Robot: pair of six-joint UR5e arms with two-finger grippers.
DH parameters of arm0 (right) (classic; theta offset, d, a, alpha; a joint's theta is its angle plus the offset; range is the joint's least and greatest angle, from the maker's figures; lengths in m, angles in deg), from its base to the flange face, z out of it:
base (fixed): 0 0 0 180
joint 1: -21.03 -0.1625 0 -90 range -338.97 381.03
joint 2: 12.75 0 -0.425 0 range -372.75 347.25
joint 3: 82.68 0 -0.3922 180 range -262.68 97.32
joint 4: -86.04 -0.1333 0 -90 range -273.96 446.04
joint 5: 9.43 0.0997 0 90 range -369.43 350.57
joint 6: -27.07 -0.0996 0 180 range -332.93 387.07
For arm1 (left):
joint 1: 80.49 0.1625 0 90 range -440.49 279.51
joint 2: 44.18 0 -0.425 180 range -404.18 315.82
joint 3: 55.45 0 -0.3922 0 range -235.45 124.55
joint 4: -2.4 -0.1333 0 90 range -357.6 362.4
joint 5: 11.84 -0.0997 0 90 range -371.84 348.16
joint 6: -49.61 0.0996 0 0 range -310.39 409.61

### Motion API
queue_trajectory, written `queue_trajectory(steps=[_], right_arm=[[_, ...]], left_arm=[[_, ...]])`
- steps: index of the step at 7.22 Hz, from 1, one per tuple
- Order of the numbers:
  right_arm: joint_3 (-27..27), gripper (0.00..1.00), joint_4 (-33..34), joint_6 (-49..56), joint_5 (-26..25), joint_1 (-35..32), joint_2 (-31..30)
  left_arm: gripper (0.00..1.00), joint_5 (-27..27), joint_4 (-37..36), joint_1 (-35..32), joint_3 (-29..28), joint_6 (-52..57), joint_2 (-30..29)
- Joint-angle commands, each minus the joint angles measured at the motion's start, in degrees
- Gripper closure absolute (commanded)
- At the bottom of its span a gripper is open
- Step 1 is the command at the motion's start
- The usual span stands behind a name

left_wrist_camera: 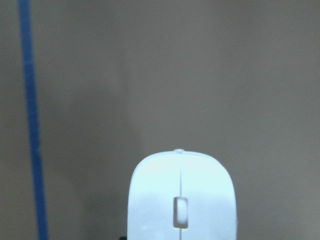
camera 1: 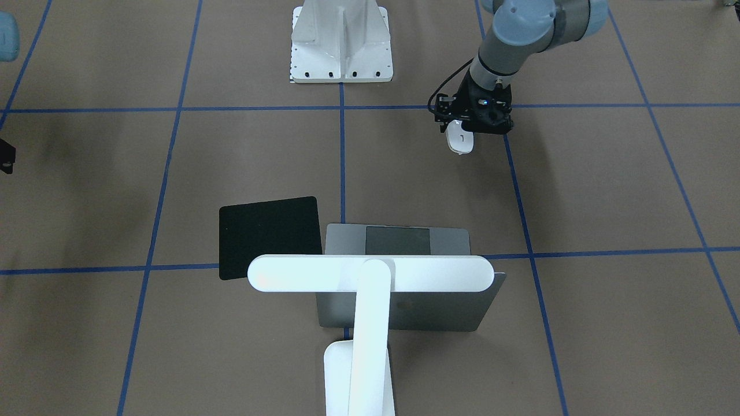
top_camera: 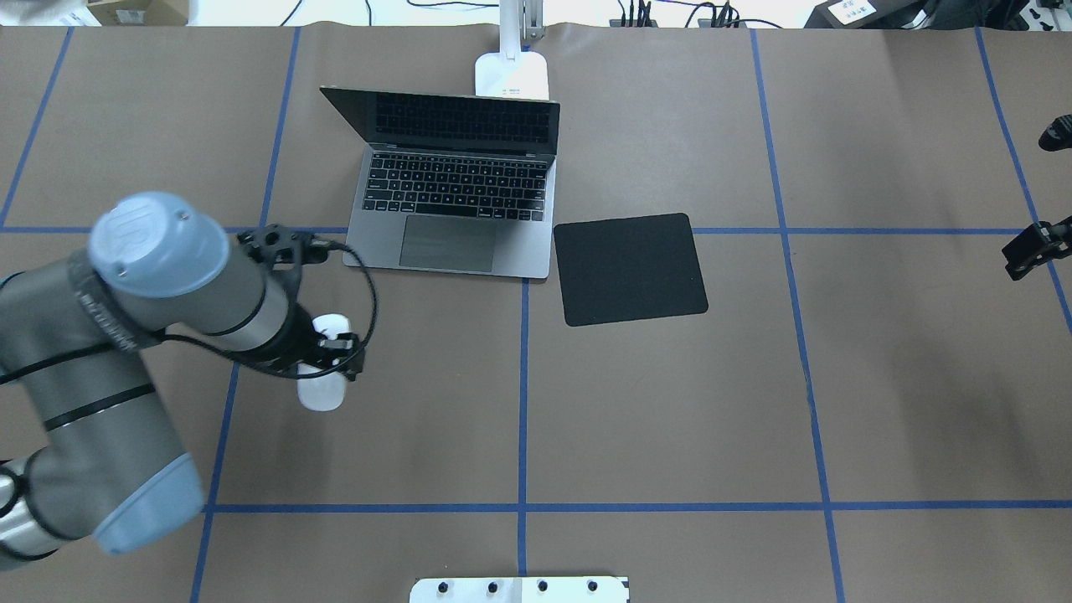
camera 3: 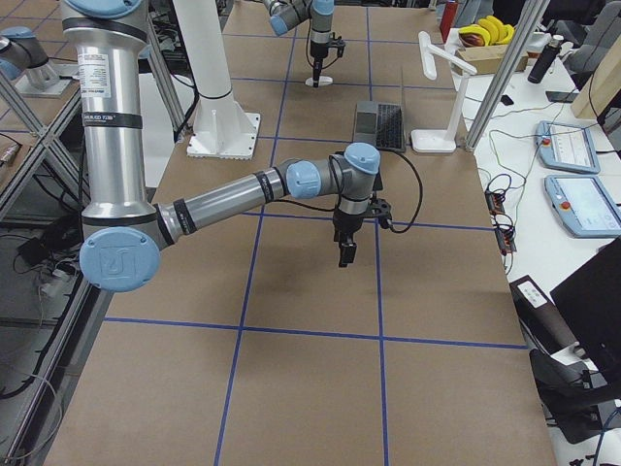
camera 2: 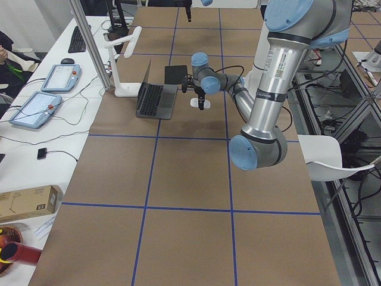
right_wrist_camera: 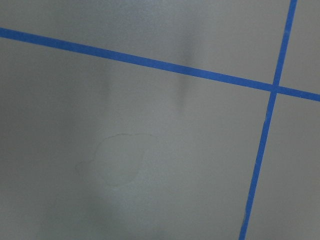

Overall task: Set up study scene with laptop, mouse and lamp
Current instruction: 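Carry the white mouse with the left gripper onto the black mouse pad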

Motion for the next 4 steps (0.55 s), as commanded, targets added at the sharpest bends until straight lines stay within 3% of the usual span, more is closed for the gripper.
queue_trajectory(steps=[1,4], right_arm=[[-0.9,0.00,-0.2,-0.3,1.3,0.0,0.1],[-2.8,0.00,-0.4,-0.6,5.1,0.0,0.6]], left_arm=[[0.82,-1.6,-2.6,-0.4,-5.6,-2.7,-11.4],[0.82,-6.9,-1.2,-0.1,-22.6,-9.2,-28.5]])
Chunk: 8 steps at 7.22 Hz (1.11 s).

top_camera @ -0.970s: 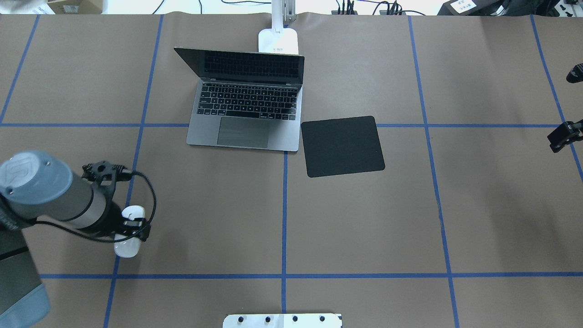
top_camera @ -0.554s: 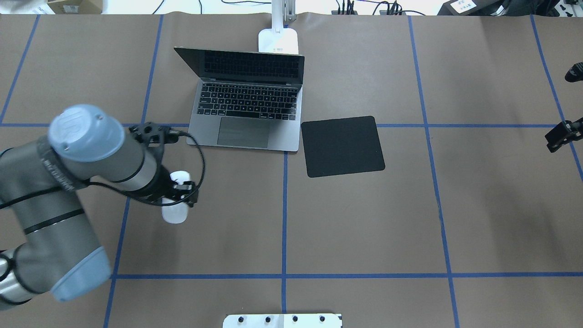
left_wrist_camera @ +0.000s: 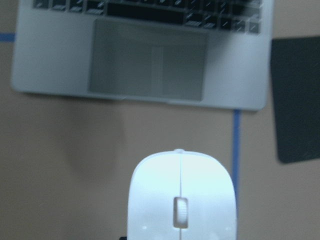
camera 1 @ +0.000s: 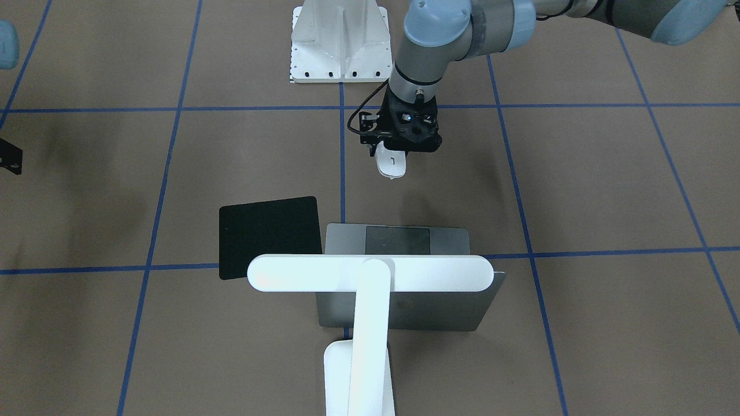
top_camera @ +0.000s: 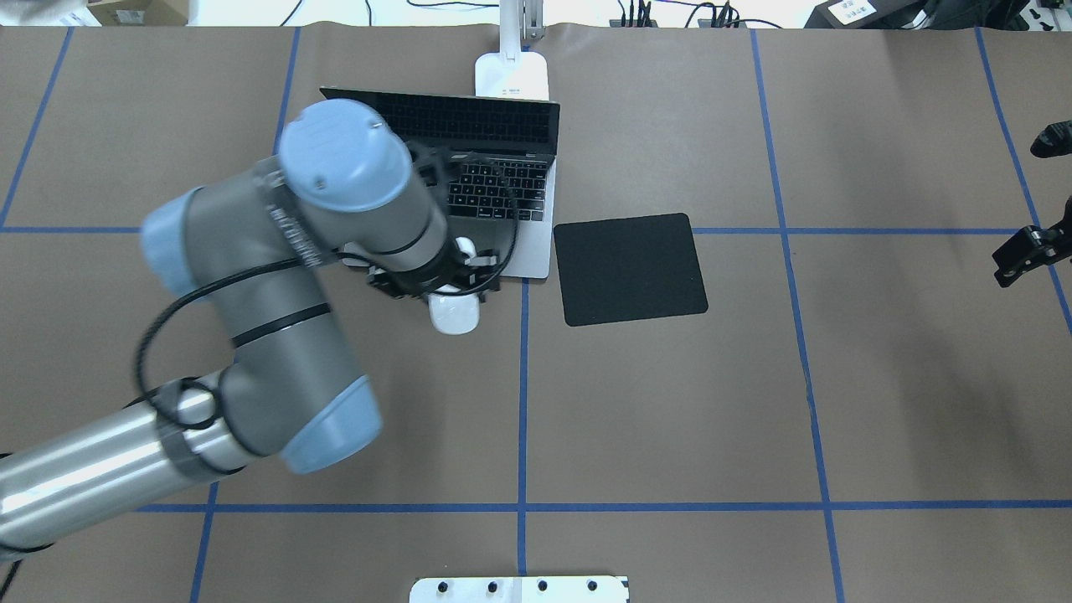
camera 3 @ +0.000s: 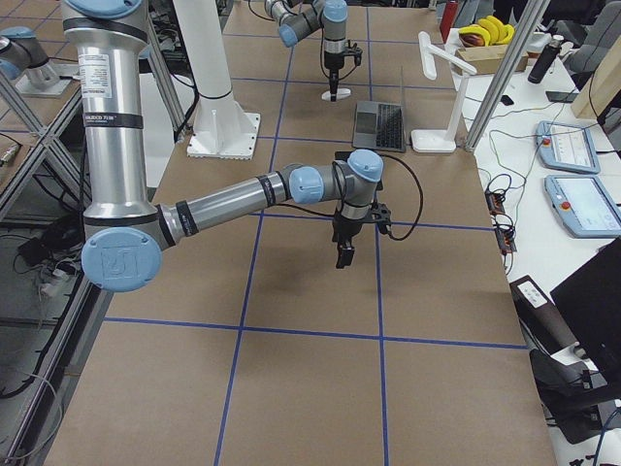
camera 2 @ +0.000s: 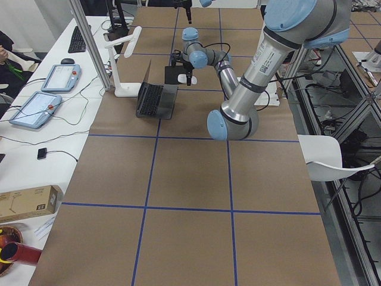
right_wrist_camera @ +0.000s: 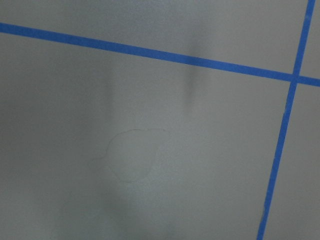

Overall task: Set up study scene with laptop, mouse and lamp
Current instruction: 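Carry the white mouse with the left gripper onto the black mouse pad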

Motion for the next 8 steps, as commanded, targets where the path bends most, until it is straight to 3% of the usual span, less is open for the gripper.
queue_trajectory(steps=[1,3,5,8], right_arm=[[-0.8,0.00,0.0,0.1,1.2,0.0,0.0],[-0.8,0.00,0.0,0.0,2.2,0.0,0.1],[-0.7,0.00,-0.1,0.0,3.0,0.0,0.1],[-0.7,0.00,-0.1,0.0,3.0,0.0,0.2]], left_arm=[[0.82,-4.7,4.1,0.2,-14.5,-5.0,-11.6],[0.82,-6.8,5.9,0.6,-22.4,-7.7,-16.9],[0.82,-12.3,11.1,3.2,-31.5,-10.5,-22.0],[0.82,-19.7,15.2,8.0,-36.2,-12.4,-22.1]])
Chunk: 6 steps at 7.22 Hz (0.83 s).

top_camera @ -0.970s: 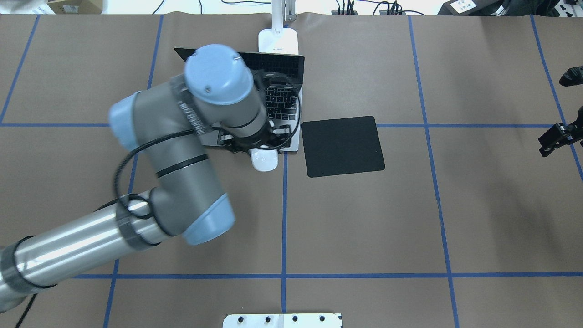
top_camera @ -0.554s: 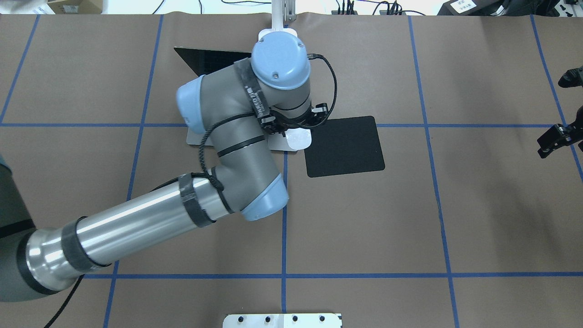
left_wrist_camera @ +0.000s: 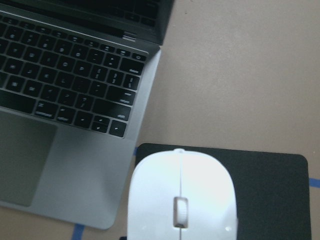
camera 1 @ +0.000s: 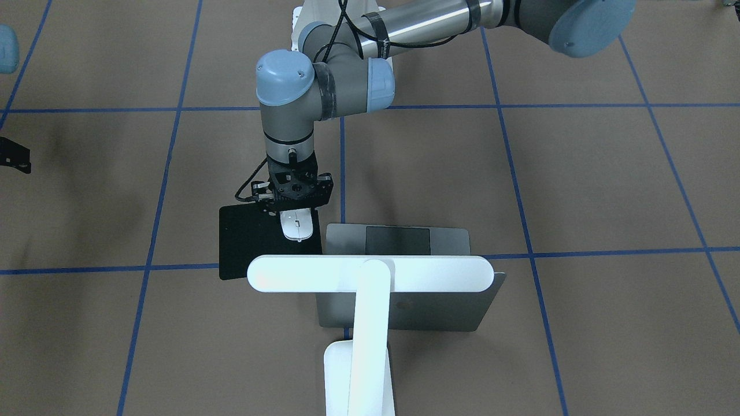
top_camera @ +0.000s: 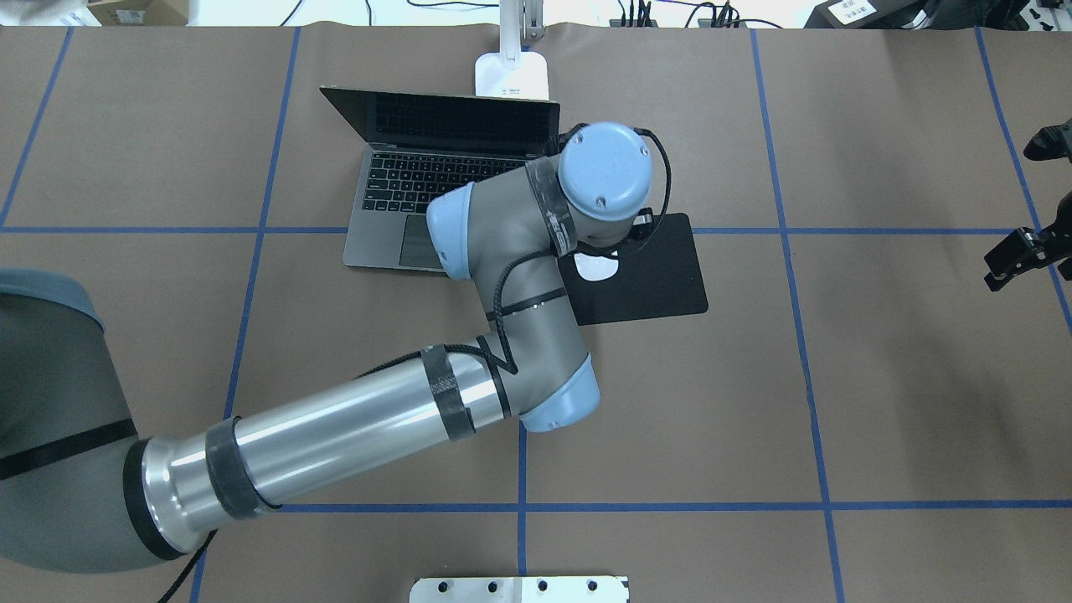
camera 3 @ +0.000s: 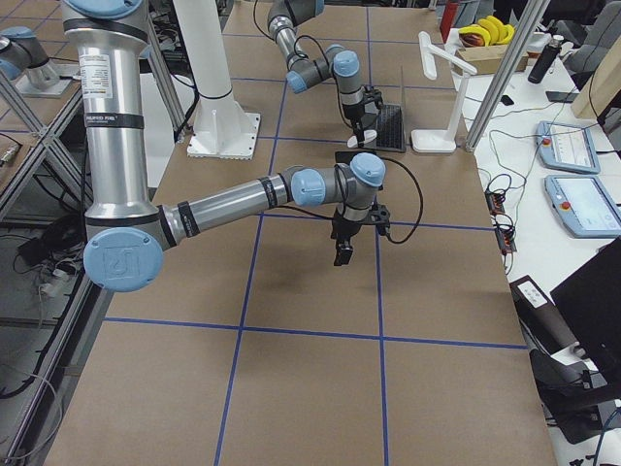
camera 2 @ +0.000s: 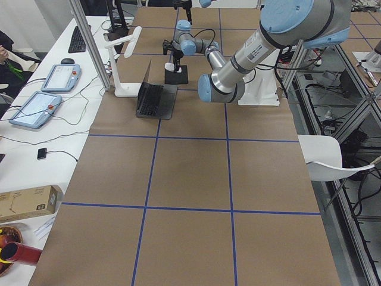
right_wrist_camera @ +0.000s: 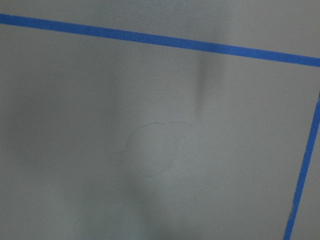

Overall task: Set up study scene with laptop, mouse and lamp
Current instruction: 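Carry the white mouse with the left gripper onto the black mouse pad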

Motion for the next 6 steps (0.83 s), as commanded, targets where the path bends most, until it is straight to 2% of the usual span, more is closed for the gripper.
queue_trajectory(steps=[1,3,4,5,6], right_arm=[[-0.1,0.00,0.0,0.0,0.0,0.0,0.0],[-0.1,0.00,0.0,0.0,0.1,0.0,0.0],[-0.1,0.00,0.0,0.0,0.2,0.0,0.0],[-0.1,0.00,0.0,0.0,0.1,0.0,0.0],[0.0,0.00,0.0,0.0,0.2,0.0,0.0]], left_arm=[[0.82,-4.6,0.9,3.9,-1.6,-1.6,0.1],[0.79,-6.2,0.8,5.7,-1.9,-2.0,0.1],[0.66,-6.2,0.7,5.8,-2.0,-2.1,0.2],[0.41,-6.2,0.8,5.8,-2.0,-2.1,0.3],[0.19,-7.2,0.9,5.7,-2.2,-2.0,0.4]])
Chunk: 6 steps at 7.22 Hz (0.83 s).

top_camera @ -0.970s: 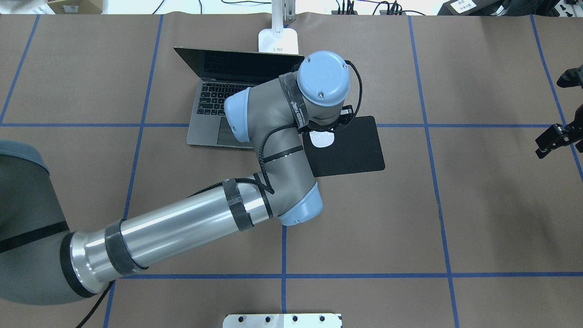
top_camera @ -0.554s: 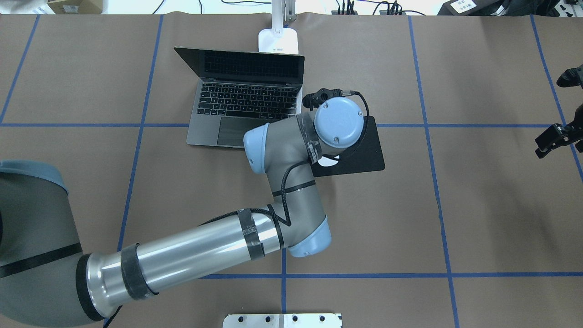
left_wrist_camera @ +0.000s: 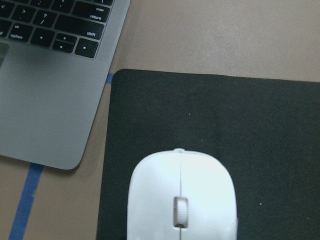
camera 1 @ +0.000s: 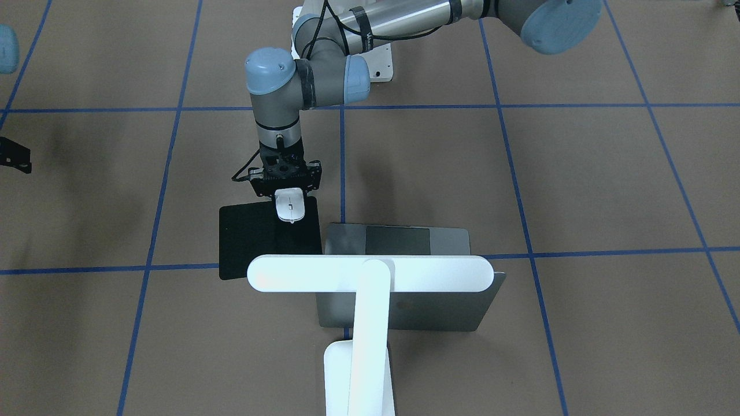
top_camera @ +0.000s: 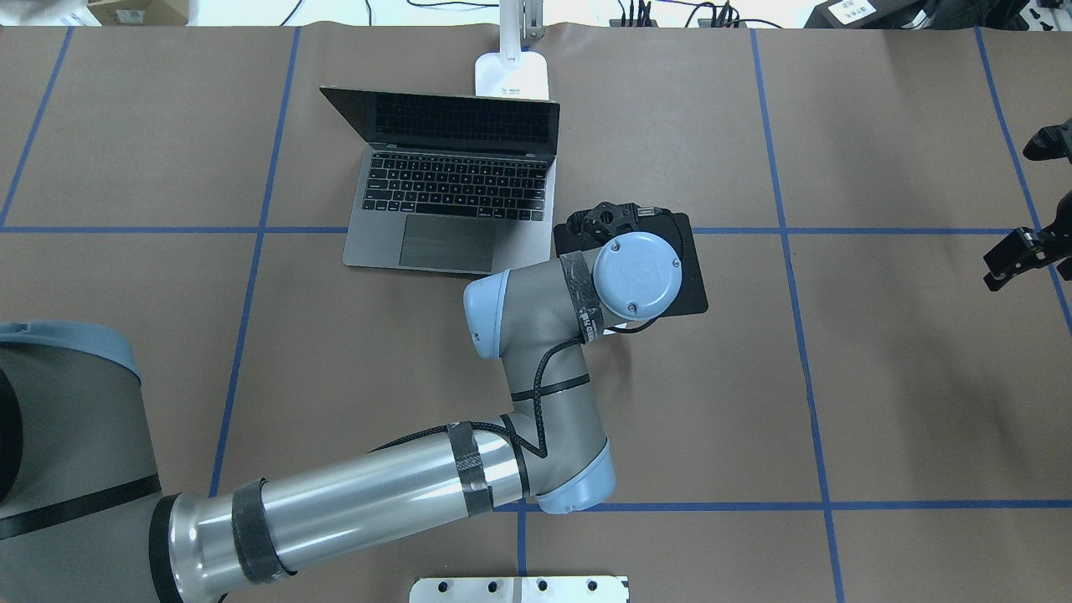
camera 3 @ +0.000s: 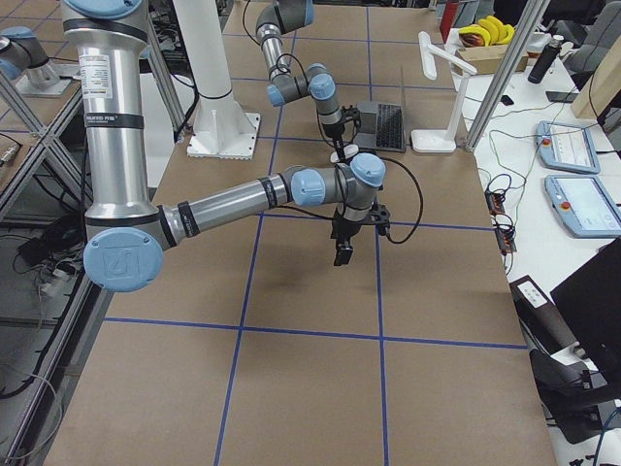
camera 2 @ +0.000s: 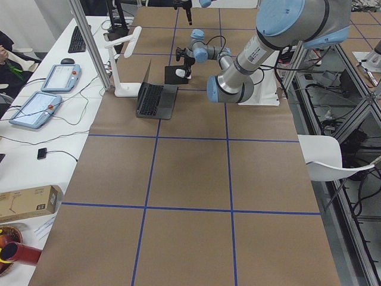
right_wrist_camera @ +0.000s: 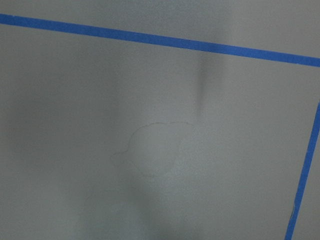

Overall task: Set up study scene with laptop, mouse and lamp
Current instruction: 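Release the white mouse on the pad and lift the left gripper away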

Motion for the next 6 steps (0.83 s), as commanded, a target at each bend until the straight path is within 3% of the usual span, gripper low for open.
queue_trajectory(steps=[1,3,4,6], right_arm=[[0.2,0.00,0.0,-0.1,0.0,0.0,0.1],[0.2,0.00,0.0,-0.1,0.0,-0.2,0.2],[0.3,0.00,0.0,-0.1,0.0,-0.4,0.3],[0.3,0.00,-0.1,0.1,-0.4,-1.3,1.2]], left_arm=[[0.11,-1.4,0.1,0.0,-0.2,0.2,0.2],[0.05,-0.9,-0.3,-1.0,2.0,2.0,0.1],[0.03,1.2,-3.5,-3.0,9.8,5.4,2.9],[0.02,11.3,-15.9,-8.6,37.0,10.4,18.6]])
